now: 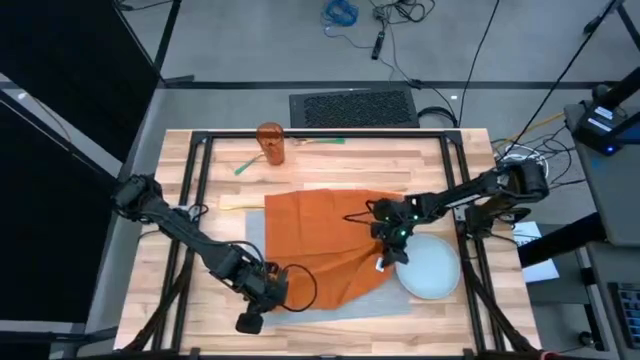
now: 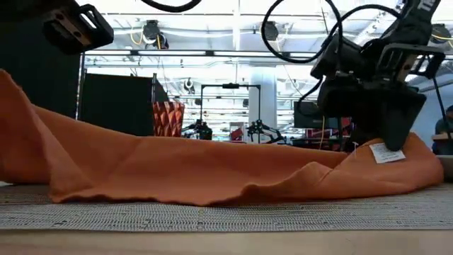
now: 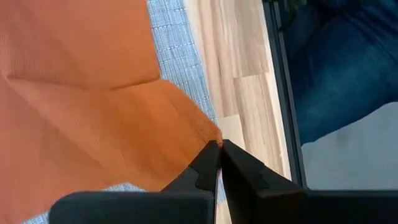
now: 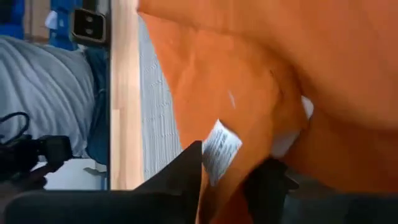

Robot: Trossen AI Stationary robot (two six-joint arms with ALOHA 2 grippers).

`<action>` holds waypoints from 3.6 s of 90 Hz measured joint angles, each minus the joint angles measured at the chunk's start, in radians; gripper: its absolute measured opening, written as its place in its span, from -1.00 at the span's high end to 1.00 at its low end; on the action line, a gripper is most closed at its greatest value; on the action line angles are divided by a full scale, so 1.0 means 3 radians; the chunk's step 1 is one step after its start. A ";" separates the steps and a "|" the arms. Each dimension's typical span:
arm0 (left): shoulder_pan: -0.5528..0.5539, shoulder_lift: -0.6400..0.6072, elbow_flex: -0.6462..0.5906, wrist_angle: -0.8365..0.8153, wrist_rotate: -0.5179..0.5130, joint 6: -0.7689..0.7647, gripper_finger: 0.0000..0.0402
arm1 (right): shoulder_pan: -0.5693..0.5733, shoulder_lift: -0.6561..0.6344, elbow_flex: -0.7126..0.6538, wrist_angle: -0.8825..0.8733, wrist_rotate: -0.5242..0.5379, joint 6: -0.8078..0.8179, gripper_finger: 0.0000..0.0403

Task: Set table place
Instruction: Fold the orange table napkin

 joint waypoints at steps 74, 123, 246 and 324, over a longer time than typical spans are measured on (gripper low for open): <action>0.0001 0.0000 0.0000 0.0000 -0.0001 -0.0013 1.00 | 0.0116 -0.0023 0.0062 0.0231 0.0051 -0.0433 1.00; 0.0004 0.0000 0.0000 -0.0066 0.0000 -0.0069 1.00 | 0.0902 -0.0913 0.0062 -0.0472 0.1233 -0.0397 1.00; -0.0464 -0.0009 0.0000 -0.0117 -0.0466 -0.0621 1.00 | 0.2736 -0.1015 0.0135 -0.0213 0.3134 0.0593 1.00; -0.0746 -0.0538 -0.0001 -0.0810 -0.2606 -0.0854 1.00 | 0.3112 -0.1727 0.0136 -0.0615 0.4754 0.0520 1.00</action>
